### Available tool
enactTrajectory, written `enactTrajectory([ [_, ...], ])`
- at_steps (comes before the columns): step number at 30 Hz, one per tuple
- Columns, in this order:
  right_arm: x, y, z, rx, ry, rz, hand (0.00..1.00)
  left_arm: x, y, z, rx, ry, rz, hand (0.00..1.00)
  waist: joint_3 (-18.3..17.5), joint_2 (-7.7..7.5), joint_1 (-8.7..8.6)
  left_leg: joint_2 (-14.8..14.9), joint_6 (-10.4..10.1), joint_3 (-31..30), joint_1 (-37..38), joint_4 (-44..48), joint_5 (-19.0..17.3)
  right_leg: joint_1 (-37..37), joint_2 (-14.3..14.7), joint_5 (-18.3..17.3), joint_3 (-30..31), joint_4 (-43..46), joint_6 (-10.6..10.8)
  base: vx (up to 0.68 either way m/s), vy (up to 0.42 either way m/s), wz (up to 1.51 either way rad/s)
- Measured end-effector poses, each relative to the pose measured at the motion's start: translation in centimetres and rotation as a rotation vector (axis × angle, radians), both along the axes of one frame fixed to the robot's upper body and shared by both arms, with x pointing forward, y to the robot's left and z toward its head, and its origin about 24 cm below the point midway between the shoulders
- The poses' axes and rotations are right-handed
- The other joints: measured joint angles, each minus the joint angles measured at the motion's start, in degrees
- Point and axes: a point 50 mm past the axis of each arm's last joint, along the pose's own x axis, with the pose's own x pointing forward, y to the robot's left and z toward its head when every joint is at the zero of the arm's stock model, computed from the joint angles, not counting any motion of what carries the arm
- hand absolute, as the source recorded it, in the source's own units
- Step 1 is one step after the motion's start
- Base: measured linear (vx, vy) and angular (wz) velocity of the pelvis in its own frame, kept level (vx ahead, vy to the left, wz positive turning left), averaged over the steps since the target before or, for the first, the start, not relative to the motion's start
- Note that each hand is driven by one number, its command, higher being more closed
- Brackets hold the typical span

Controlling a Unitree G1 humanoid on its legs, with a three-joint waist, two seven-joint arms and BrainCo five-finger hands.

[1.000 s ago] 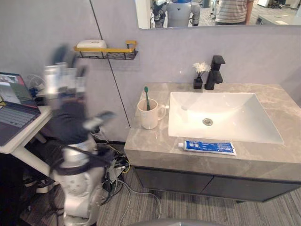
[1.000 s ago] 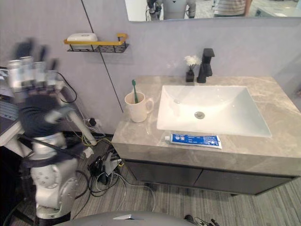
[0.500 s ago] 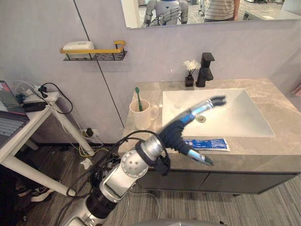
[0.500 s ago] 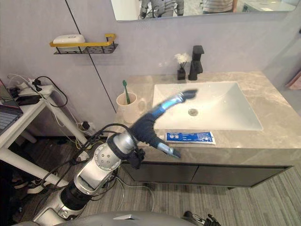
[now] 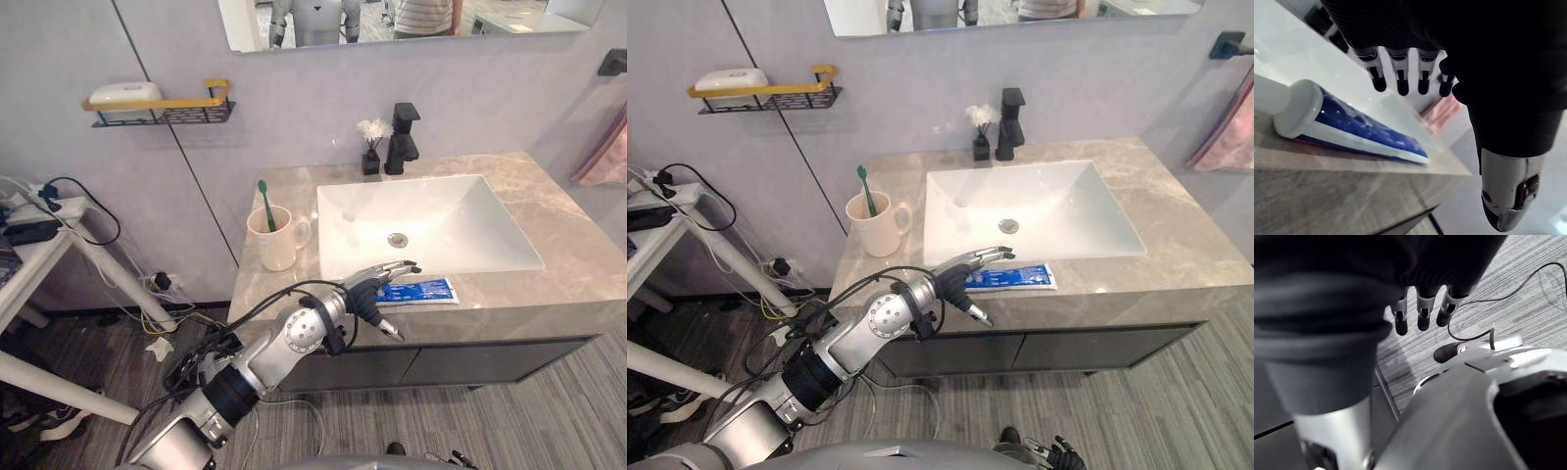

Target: Organize washtable

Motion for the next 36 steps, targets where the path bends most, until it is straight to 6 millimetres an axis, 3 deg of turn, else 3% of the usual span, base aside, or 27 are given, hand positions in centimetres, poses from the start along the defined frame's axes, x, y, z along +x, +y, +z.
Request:
enactTrajectory([
  [5, 0.2, 0.0, 0.0, 0.0, -0.005, 0.001, 0.0, 1.0, 0.3, -1.5, 0.065, 0.019, 0.058, 0.0, 0.3, 0.17, -0.18, 0.2, 0.2, 0.6, 1.0, -0.6, 0.1, -0.1, 0.4, -0.1, 0.6, 0.0, 0.1, 0.08, 0.008, -0.08],
  [12, 1.3, 0.4, 0.2, 0.005, -0.042, 0.005, 0.0, 2.4, 1.0, -1.2, 0.082, -0.014, 0.129, 0.0, 2.7, -1.11, -0.9, 0.0, 0.1, 1.3, 1.5, -0.7, 0.0, -0.2, 0.2, 0.0, 0.7, 0.0, 0.1, 0.02, 0.003, -0.02],
  [17, 1.5, 0.5, 0.2, 0.004, -0.048, 0.003, 0.0, 2.8, 1.6, -1.5, 0.084, -0.002, 0.164, 0.0, 2.7, -1.07, -1.65, 0.1, 0.0, 1.4, 1.5, -0.7, 0.0, -0.2, 0.2, 0.0, 0.8, -0.1, 0.1, 0.0, 0.0, 0.0],
  [18, 1.5, 0.5, 0.2, 0.004, -0.047, 0.002, 0.0, 2.8, 1.6, -1.6, 0.085, -0.001, 0.164, 1.0, 2.7, -1.07, -1.64, 0.1, 0.0, 1.4, 1.5, -0.6, 0.0, -0.2, 0.2, 0.0, 0.8, -0.1, 0.1, 0.0, 0.0, 0.0],
  [36, 1.6, 0.3, 0.2, -0.006, -0.051, -0.009, 0.0, 3.6, 1.6, -0.5, 0.02, -0.032, 0.219, 1.0, 3.6, -0.25, -1.86, 0.5, -0.3, 1.5, 1.6, -0.8, -0.3, -0.5, 0.7, -0.1, 0.6, -0.1, 0.1, 0.01, -0.001, -0.01],
])
